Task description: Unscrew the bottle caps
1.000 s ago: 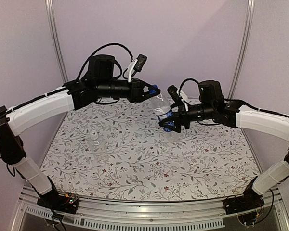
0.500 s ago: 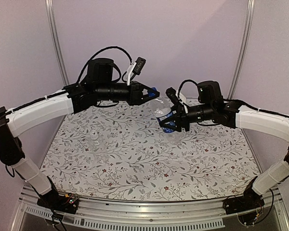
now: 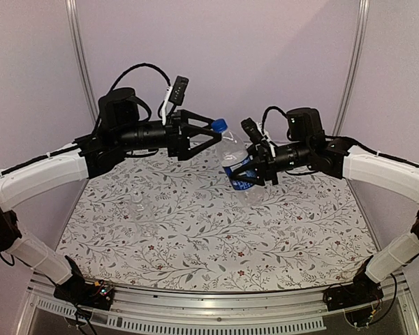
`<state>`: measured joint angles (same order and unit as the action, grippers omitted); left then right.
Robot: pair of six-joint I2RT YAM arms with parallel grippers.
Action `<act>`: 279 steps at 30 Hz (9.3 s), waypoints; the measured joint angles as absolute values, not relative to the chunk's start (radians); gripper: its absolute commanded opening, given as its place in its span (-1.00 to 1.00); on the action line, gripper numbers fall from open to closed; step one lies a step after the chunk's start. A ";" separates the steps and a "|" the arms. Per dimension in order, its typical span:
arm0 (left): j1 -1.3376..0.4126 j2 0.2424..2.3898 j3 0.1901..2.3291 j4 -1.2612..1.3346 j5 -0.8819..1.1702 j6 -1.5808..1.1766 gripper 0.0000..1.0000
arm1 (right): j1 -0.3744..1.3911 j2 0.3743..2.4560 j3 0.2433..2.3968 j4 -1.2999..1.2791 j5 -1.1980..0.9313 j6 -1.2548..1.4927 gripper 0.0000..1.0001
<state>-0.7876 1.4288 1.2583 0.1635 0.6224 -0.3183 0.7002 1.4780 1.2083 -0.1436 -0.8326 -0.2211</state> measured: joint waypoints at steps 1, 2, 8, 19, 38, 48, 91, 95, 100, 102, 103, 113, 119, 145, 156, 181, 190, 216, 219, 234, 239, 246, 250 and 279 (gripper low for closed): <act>-0.785 1.425 1.257 0.185 0.640 -0.317 0.96 | 0.700 1.481 1.209 -0.144 -0.853 -0.221 -0.23; -0.781 1.423 1.255 0.208 0.660 -0.315 0.94 | 0.700 1.485 1.210 -0.144 -0.873 -0.220 -0.23; -0.754 1.422 1.253 0.313 0.785 -0.327 0.82 | 0.700 1.498 1.211 -0.149 -0.982 -0.201 -0.25; -0.748 1.552 1.332 0.408 0.936 -0.372 0.53 | 0.700 1.523 1.213 -0.149 -1.100 -0.182 -0.29; -0.745 1.617 1.336 0.543 1.035 -0.483 -0.34 | 0.701 1.555 1.218 -0.149 -1.139 -0.181 -0.35; -0.742 1.620 1.336 0.527 1.018 -0.452 -1.00 | 0.703 1.555 1.219 -0.151 -1.117 -0.176 -0.39; -0.752 1.388 1.244 0.250 0.523 -0.296 0.91 | 0.700 1.580 1.295 -0.252 -0.967 -0.247 -0.39; -0.693 1.408 1.244 0.305 0.727 -0.321 0.82 | 0.700 1.583 1.308 -0.266 -1.043 -0.249 -0.38; -0.675 1.443 1.251 0.370 0.876 -0.360 0.70 | 0.700 1.587 1.317 -0.273 -1.102 -0.249 -0.37; -0.675 1.468 1.268 0.390 0.916 -0.376 0.67 | 0.700 1.589 1.317 -0.273 -1.118 -0.249 -0.36; -0.675 1.479 1.275 0.396 0.926 -0.383 0.65 | 0.700 1.591 1.317 -0.273 -1.123 -0.249 -0.36; -0.682 1.556 1.328 0.428 1.002 -0.422 0.48 | 0.700 1.605 1.317 -0.277 -1.139 -0.248 -0.35; -0.690 1.571 1.329 0.429 1.015 -0.424 0.37 | 0.700 1.606 1.317 -0.277 -1.139 -0.247 -0.35; -0.706 1.576 1.334 0.371 0.952 -0.389 -0.82 | 0.699 1.610 1.319 -0.281 -1.047 -0.240 -0.39; -0.852 1.463 1.318 0.122 0.211 -0.454 -0.89 | 0.700 1.587 1.323 -0.231 -0.751 -0.233 -0.39; -0.808 1.420 1.320 0.116 0.186 -0.421 0.66 | 0.702 1.588 1.323 -0.290 -0.730 -0.241 -0.28; -0.770 1.406 1.308 0.189 0.485 -0.358 0.67 | 0.702 1.588 1.323 -0.294 -0.875 -0.255 -0.20; -0.733 1.533 1.301 0.321 0.874 -0.387 0.37 | 0.702 1.588 1.323 -0.293 -1.056 -0.255 -0.16; -0.729 1.546 1.300 0.379 0.918 -0.423 0.29 | 0.702 1.588 1.323 -0.293 -1.061 -0.255 -0.16; -0.703 1.596 1.300 0.521 0.992 -0.527 -0.40 | 0.702 1.589 1.321 -0.295 -1.065 -0.255 -0.17; -0.702 1.597 1.300 0.515 0.978 -0.513 -0.45 | 0.701 1.590 1.321 -0.295 -1.052 -0.252 -0.17; -0.702 1.565 1.287 0.415 0.826 -0.498 -0.57 | 0.699 1.590 1.322 -0.290 -0.950 -0.244 -0.18; -0.732 1.522 1.274 0.301 0.624 -0.511 -0.58 | 0.699 1.591 1.323 -0.289 -0.874 -0.237 -0.18; -0.708 1.414 1.288 0.169 0.543 -0.393 0.69 | 0.701 1.613 1.335 -0.334 -0.902 -0.260 -0.17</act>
<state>-0.7078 1.4136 1.2877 0.1688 0.5426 -0.3927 0.7010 1.6127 1.3350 -0.3340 -0.9024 -0.2600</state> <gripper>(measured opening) 0.847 0.414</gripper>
